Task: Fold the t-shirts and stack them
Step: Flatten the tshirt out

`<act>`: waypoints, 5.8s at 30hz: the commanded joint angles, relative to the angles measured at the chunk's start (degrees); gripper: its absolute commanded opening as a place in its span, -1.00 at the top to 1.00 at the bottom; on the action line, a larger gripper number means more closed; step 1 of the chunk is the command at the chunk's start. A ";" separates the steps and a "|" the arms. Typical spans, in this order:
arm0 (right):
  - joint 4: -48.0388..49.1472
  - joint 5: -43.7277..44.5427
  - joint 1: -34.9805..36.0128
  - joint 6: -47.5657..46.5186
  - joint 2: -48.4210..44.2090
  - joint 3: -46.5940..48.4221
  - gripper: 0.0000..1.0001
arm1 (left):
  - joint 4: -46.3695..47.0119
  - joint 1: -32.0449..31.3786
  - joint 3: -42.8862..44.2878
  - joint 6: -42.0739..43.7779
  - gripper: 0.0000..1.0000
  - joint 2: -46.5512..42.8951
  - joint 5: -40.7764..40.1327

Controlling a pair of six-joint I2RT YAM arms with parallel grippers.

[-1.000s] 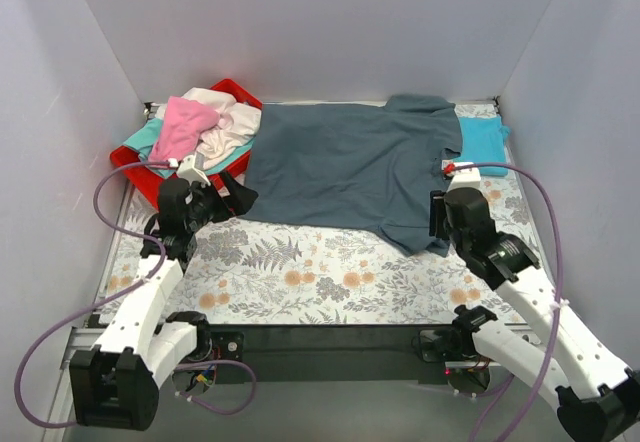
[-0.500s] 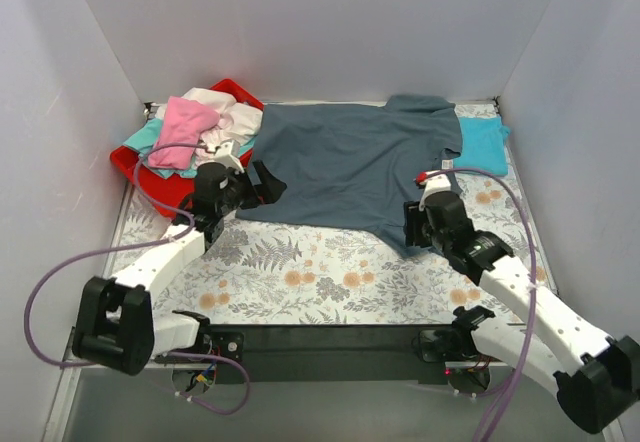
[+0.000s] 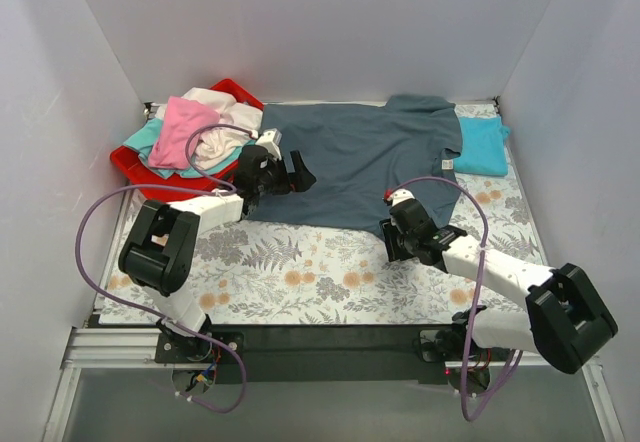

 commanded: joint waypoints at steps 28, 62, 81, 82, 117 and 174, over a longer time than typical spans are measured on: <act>-0.17 -14.79 10.36 9.87 9.98 6.05 0.63 | -3.24 -0.13 2.99 5.51 -0.79 1.69 -3.50; -19.42 4.81 -5.63 16.98 -12.08 -1.59 -0.18 | -2.37 10.15 -4.57 1.83 -0.84 -4.64 -6.04; -10.55 -0.73 -5.63 9.87 -9.00 0.34 -0.15 | -12.47 12.53 -13.18 -5.30 -0.77 -13.25 -25.92; -9.50 -1.08 -5.63 9.69 -9.18 0.17 -0.15 | -12.65 12.53 -13.36 -5.47 -0.74 -13.25 -25.83; -17.13 -4.09 -0.02 16.09 -14.46 -0.28 0.00 | -13.53 12.26 -13.71 -5.21 1.00 -14.39 -26.27; -26.88 23.70 1.75 23.84 -0.47 11.86 -0.14 | -6.41 11.91 -11.34 -2.66 1.00 -11.23 -14.14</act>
